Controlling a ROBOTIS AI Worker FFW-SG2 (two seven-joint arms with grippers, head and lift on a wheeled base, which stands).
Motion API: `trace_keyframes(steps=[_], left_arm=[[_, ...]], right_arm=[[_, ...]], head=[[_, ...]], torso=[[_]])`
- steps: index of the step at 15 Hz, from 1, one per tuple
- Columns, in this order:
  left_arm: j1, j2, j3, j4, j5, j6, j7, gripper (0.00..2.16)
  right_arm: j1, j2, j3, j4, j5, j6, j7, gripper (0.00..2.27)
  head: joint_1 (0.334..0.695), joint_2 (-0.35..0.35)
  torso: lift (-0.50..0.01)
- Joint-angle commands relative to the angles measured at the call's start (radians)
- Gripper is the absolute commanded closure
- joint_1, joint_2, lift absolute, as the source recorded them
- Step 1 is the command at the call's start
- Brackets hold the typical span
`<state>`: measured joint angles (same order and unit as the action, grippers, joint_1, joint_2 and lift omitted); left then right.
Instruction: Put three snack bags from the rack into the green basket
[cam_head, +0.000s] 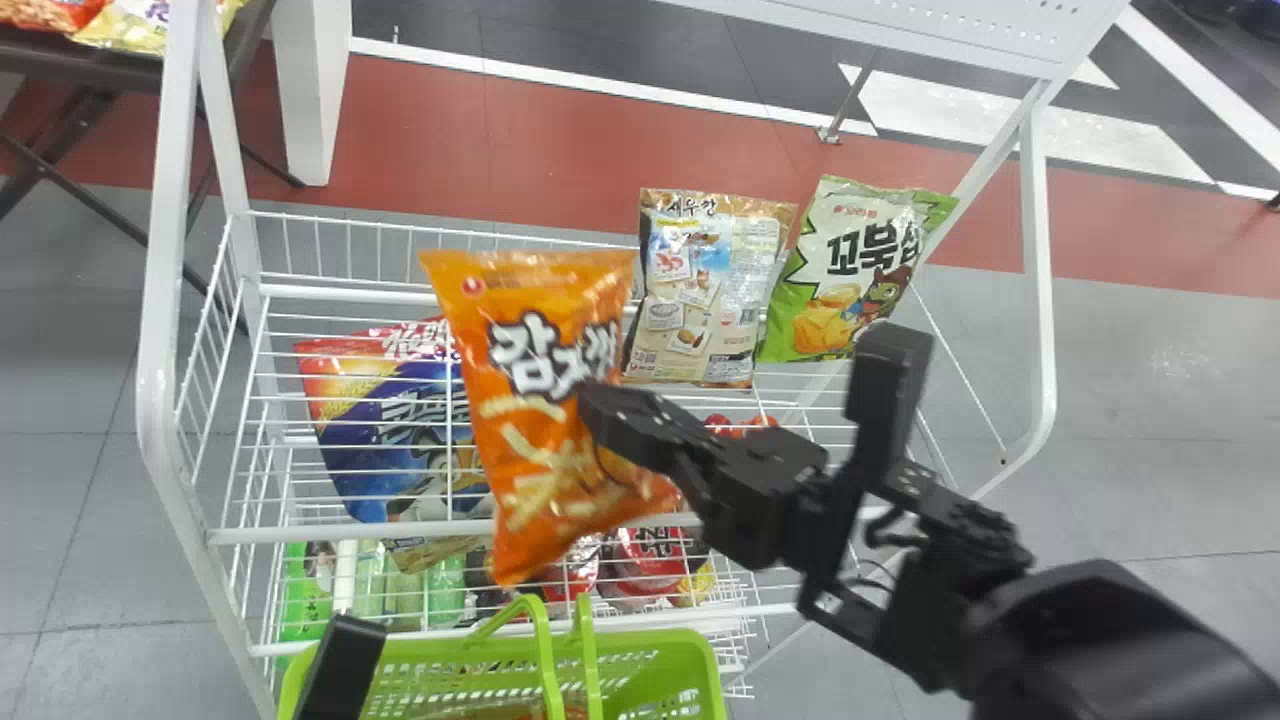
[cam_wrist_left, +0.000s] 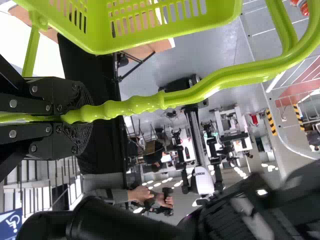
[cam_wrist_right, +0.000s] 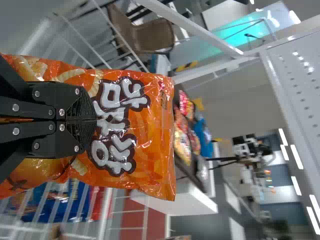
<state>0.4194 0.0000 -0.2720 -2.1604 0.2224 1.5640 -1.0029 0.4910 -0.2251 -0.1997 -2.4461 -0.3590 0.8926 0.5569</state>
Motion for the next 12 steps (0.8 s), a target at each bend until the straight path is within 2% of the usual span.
trace_keyframes(steps=[1, 4, 7, 8, 12], left_arm=[[0.019, -0.003, 0.013, 0.001, 0.002, 0.007, 0.003, 1.33], [0.018, -0.003, 0.016, 0.004, 0.002, 0.007, 0.001, 1.33], [0.018, -0.003, 0.019, 0.004, 0.003, 0.007, 0.006, 1.33], [0.018, -0.003, 0.019, 0.004, 0.002, 0.007, 0.007, 1.33], [0.018, -0.003, 0.017, 0.004, -0.002, 0.007, 0.009, 1.33]], right_arm=[[0.041, -0.031, -0.084, -0.060, -0.003, 0.092, 0.031, 2.25], [0.093, -0.053, -0.202, -0.059, 0.026, 0.101, 0.097, 2.25], [0.147, -0.056, -0.260, -0.068, 0.025, 0.199, 0.204, 2.25], [0.169, -0.056, -0.254, -0.071, 0.026, 0.260, 0.232, 2.25], [0.235, -0.049, -0.139, -0.037, 0.074, 0.401, 0.233, 2.25]], head=[[0.695, -0.350], [0.695, -0.350], [0.695, -0.350], [0.695, -0.350], [0.695, -0.350]], torso=[[0.000], [0.000], [0.000], [0.000], [0.000]])
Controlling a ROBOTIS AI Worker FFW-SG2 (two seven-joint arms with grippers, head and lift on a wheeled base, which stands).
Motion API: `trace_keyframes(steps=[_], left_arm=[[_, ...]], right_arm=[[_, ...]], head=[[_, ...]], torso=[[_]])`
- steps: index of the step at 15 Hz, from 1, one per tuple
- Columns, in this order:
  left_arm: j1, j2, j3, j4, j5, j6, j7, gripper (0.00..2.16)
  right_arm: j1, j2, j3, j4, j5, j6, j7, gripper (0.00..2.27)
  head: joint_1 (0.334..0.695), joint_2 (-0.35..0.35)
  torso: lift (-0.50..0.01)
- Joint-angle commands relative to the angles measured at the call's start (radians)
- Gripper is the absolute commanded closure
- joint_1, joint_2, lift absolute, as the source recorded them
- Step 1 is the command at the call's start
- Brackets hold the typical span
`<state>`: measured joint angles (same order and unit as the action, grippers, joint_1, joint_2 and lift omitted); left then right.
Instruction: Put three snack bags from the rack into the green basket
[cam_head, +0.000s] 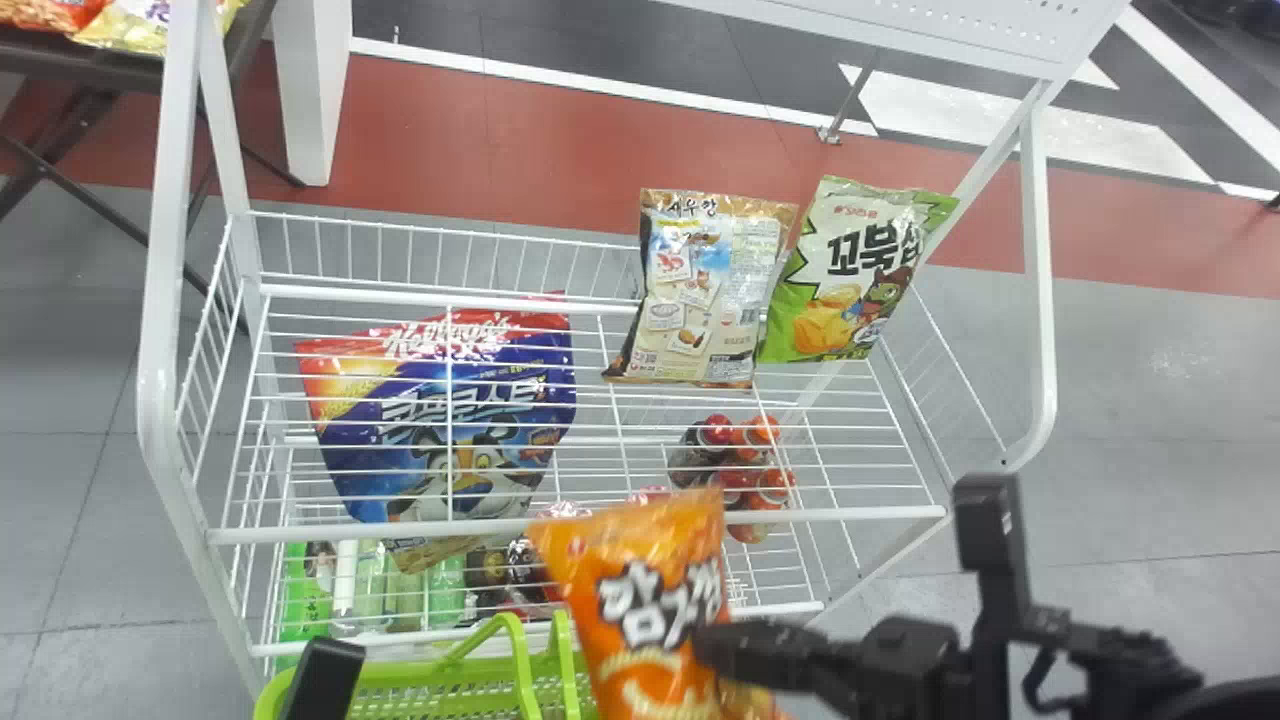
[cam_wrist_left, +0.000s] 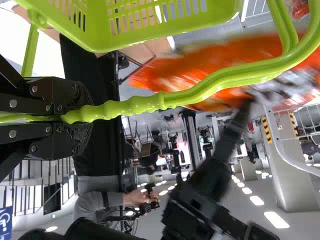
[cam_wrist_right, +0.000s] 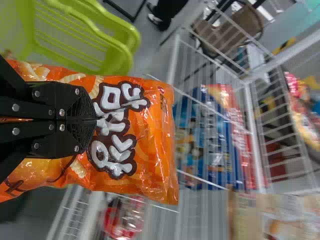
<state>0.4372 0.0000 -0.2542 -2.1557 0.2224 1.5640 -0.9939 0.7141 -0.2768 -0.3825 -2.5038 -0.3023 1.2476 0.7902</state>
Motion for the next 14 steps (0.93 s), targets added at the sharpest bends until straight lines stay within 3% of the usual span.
trace_keyframes(steps=[1, 7, 14], left_arm=[[0.000, -0.003, 0.000, -0.003, 0.000, 0.007, 0.000, 1.33], [0.000, -0.003, -0.007, -0.010, -0.001, 0.007, 0.000, 1.33], [0.002, -0.003, -0.014, -0.016, -0.003, 0.007, 0.000, 1.33]], right_arm=[[0.012, 0.002, 0.076, 0.036, 0.028, 0.077, -0.002, 2.25], [-0.010, -0.008, 0.291, 0.203, 0.121, -0.009, -0.055, 2.25], [-0.104, -0.010, 0.508, 0.413, 0.054, -0.254, -0.055, 2.25]], head=[[0.695, -0.350], [0.695, -0.350], [0.695, -0.350]], torso=[[0.000], [0.000], [0.000]])
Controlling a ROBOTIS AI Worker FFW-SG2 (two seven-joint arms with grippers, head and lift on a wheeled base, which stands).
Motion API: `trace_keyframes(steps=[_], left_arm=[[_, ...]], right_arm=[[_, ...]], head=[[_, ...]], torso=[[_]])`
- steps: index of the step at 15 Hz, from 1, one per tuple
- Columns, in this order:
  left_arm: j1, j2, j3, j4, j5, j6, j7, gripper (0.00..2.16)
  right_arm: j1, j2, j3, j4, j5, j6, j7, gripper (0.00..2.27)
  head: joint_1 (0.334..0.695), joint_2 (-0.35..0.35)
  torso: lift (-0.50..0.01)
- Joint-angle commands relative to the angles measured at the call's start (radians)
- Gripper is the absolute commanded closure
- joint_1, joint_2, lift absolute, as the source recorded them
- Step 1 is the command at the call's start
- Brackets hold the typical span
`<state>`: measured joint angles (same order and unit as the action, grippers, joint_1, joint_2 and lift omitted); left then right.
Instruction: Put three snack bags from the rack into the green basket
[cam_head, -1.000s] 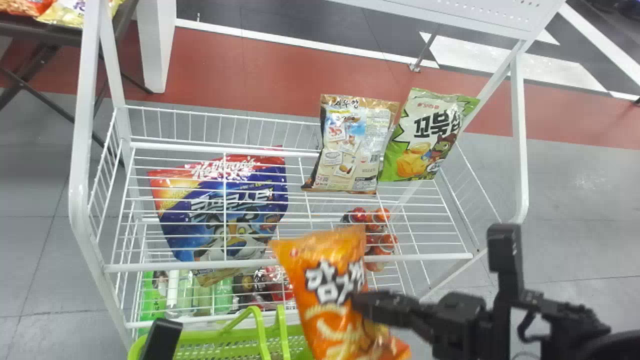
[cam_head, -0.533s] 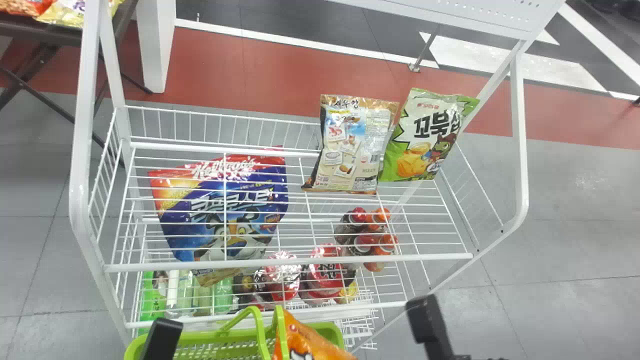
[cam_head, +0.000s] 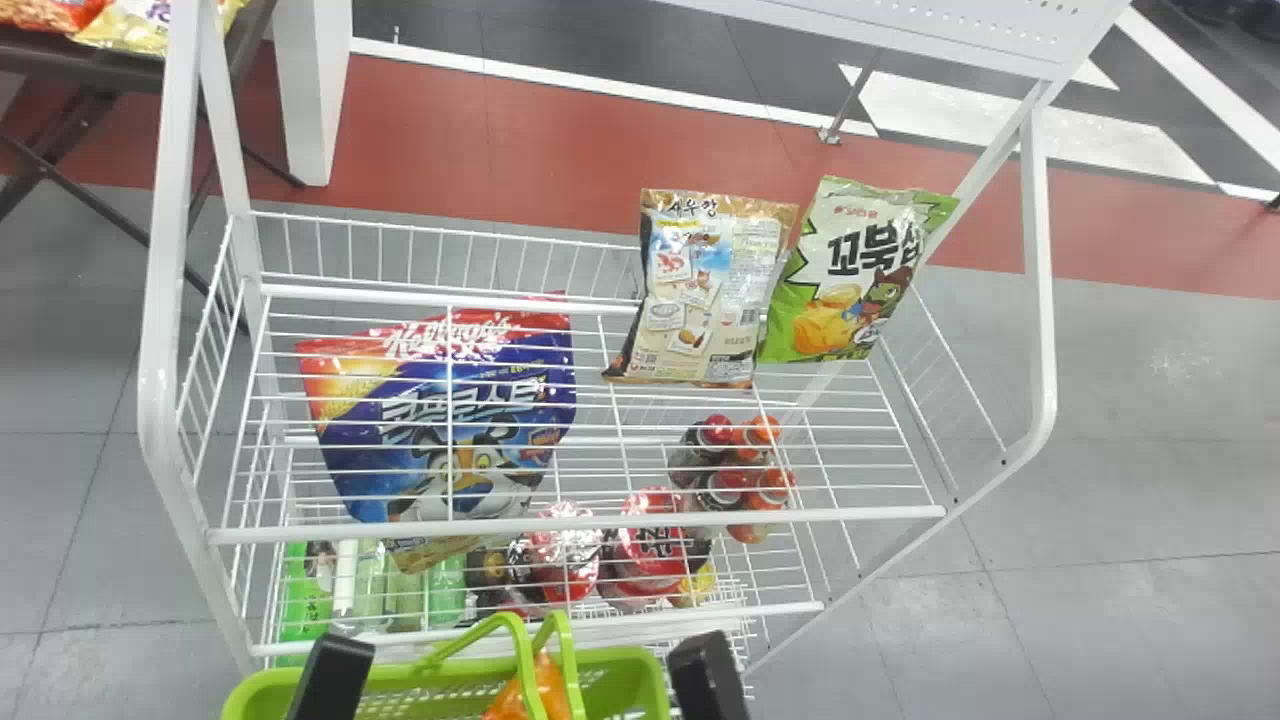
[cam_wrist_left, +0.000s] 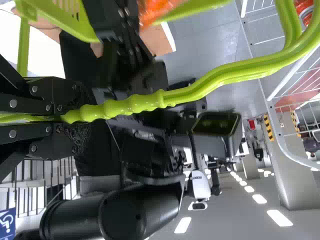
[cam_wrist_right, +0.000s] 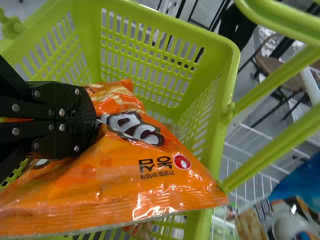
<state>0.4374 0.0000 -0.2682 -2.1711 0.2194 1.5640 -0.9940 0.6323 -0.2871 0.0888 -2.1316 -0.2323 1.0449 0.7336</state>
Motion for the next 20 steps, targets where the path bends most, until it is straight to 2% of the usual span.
trace_keyframes(steps=[1, 4, 7, 8, 9, 10, 12, 15, 17, 20], left_arm=[[0.001, -0.003, -0.002, -0.001, 0.000, 0.007, 0.000, 1.33], [0.003, -0.003, -0.006, -0.007, -0.002, 0.007, 0.000, 1.33], [0.001, -0.003, -0.006, -0.009, -0.002, 0.007, 0.000, 1.33], [0.001, -0.003, -0.006, -0.007, -0.002, 0.007, 0.000, 1.33], [0.001, -0.003, -0.005, -0.007, -0.003, 0.007, 0.000, 1.33], [0.001, -0.003, -0.006, -0.007, -0.003, 0.007, 0.000, 1.33], [0.001, -0.003, -0.005, -0.007, -0.003, 0.007, 0.000, 1.33], [0.001, -0.003, -0.005, -0.007, -0.003, 0.007, 0.000, 1.33], [0.001, -0.003, -0.005, -0.007, -0.005, 0.007, 0.002, 1.33], [0.001, -0.003, -0.009, -0.007, -0.005, 0.007, 0.003, 1.33]], right_arm=[[-0.046, 0.000, 0.063, 0.091, -0.019, -0.128, 0.015, 2.25], [-0.086, 0.008, 0.101, 0.202, 0.001, -0.236, -0.008, 2.25], [-0.114, 0.011, 0.092, 0.280, 0.014, -0.279, -0.034, 2.21], [-0.108, 0.008, 0.072, 0.271, -0.013, -0.269, -0.026, 1.90], [-0.094, 0.006, 0.043, 0.243, -0.038, -0.239, -0.008, 1.21], [-0.068, 0.005, 0.012, 0.183, -0.041, -0.193, -0.002, 0.04], [-0.020, 0.003, -0.053, 0.084, -0.047, -0.122, 0.012, 0.00], [0.012, 0.005, -0.190, -0.028, -0.125, 0.065, 0.084, 0.06], [0.026, 0.008, -0.265, -0.111, -0.125, 0.182, 0.102, 0.06], [0.021, 0.020, -0.369, -0.183, -0.148, 0.341, 0.171, 0.06]], head=[[0.695, -0.350], [0.695, -0.350], [0.695, -0.350], [0.695, -0.350], [0.695, -0.350], [0.695, -0.350], [0.695, -0.350], [0.695, -0.350], [0.695, -0.350], [0.695, -0.350]], torso=[[0.000], [0.000], [0.000], [0.000], [0.000], [0.000], [0.000], [0.000], [0.000], [0.000]])
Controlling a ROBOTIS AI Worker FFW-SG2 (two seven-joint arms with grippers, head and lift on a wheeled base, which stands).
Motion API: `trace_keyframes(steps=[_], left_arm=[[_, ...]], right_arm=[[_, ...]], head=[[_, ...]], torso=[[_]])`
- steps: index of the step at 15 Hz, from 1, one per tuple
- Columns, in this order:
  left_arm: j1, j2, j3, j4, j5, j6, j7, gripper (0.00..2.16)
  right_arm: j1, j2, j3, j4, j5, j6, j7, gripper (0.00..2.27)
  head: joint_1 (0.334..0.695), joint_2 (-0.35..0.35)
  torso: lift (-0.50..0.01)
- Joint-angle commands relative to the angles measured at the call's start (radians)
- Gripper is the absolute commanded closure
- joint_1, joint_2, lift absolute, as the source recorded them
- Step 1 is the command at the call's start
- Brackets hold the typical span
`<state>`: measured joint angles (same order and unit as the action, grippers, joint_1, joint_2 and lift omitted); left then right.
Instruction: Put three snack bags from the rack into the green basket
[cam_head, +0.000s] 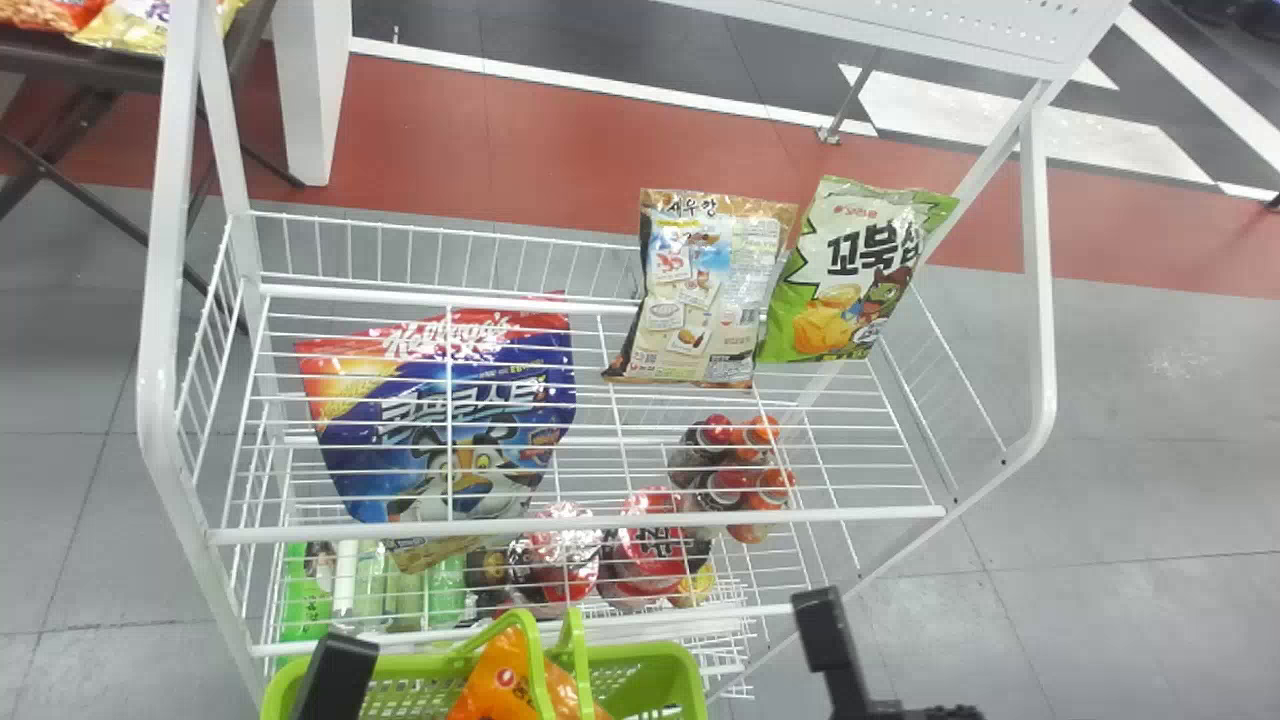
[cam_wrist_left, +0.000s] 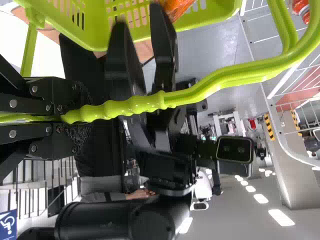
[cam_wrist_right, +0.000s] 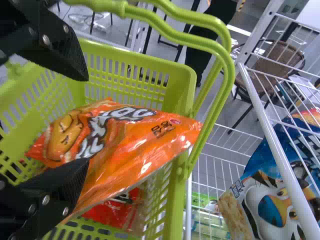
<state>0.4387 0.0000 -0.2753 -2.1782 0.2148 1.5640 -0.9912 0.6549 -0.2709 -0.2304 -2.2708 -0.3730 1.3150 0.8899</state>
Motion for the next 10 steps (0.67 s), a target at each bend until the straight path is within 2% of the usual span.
trace_keyframes(steps=[1, 3, 5, 7, 10], left_arm=[[0.000, -0.003, -0.002, 0.000, -0.002, 0.007, 0.002, 1.33], [0.000, -0.003, -0.002, 0.000, -0.002, 0.007, 0.002, 1.33], [0.000, -0.003, -0.002, 0.000, 0.000, 0.007, 0.002, 1.33], [0.000, -0.003, -0.012, 0.003, -0.002, 0.007, 0.005, 1.33], [0.003, -0.003, -0.022, 0.003, -0.011, 0.007, 0.013, 1.33]], right_arm=[[0.003, 0.012, -0.076, -0.073, -0.006, 0.080, 0.015, 0.06], [0.006, 0.039, -0.138, -0.092, -0.007, 0.000, 0.007, 0.05], [-0.001, 0.056, -0.190, -0.087, -0.040, -0.208, -0.012, 0.05], [-0.032, 0.072, -0.196, -0.072, -0.043, -0.414, -0.058, 0.06], [-0.090, 0.073, -0.159, 0.022, -0.041, -0.742, -0.132, 0.05]], head=[[0.695, -0.350], [0.695, -0.350], [0.695, -0.350], [0.695, -0.350], [0.695, -0.350]], torso=[[0.000], [0.000], [0.000], [0.000], [0.000]])
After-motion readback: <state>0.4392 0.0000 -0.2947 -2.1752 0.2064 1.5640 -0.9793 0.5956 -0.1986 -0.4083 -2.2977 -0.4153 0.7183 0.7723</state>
